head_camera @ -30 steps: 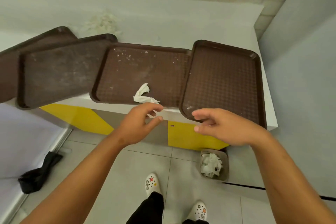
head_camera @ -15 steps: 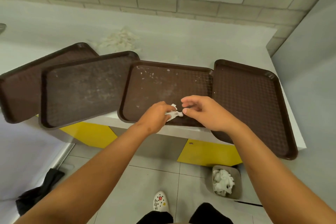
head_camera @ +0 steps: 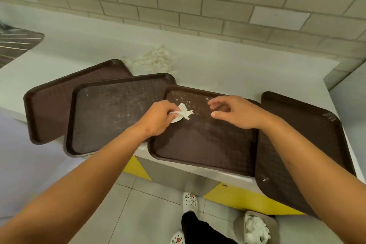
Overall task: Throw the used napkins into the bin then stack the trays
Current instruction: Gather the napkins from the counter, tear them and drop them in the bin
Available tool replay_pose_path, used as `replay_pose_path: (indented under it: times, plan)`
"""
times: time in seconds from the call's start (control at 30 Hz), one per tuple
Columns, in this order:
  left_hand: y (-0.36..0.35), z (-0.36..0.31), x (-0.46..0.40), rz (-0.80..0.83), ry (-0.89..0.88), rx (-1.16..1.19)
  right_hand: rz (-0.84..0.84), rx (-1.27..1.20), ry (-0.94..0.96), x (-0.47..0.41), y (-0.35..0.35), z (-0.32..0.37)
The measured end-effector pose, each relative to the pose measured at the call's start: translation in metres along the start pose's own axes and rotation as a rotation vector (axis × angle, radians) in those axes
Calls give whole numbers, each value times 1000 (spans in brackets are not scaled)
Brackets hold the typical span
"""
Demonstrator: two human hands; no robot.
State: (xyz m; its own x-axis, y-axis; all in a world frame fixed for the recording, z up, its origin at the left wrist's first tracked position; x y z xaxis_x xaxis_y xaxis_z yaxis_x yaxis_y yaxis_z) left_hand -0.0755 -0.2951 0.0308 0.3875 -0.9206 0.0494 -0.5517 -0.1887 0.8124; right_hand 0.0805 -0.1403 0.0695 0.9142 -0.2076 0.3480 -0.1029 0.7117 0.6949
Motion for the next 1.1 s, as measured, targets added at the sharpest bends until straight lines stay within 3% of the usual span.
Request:
replay_pose_path:
  times: [0.3,0.7,0.9,1.1]
  plan:
    - [73,43,-114,-66,104,35,3,207,-5,-122,73,-37]
    - [79,125,-252,39,296,-96,211,367,-24,-229,49,-92]
    - [54,150,-270,197,301,-192,111,342,-1,-246,49,-101]
    - [46,150,-273,201,282,-271,35,313,-1,-245,50,-105]
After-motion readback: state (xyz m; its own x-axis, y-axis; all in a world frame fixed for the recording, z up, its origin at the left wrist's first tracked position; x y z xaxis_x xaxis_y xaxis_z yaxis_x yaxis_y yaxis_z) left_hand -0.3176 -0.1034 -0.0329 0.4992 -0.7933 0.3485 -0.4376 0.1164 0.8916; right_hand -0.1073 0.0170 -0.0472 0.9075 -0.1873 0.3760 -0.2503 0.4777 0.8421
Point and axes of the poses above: each hand's wrist, its own x-axis away from the middle knuckle, its own y-axis out of the back of the hand, z = x × y, the point moved 9 cm from there along -x, towards the middle knuckle, and after that the axes turned 7 degrees about z, right-handed, at the moved point
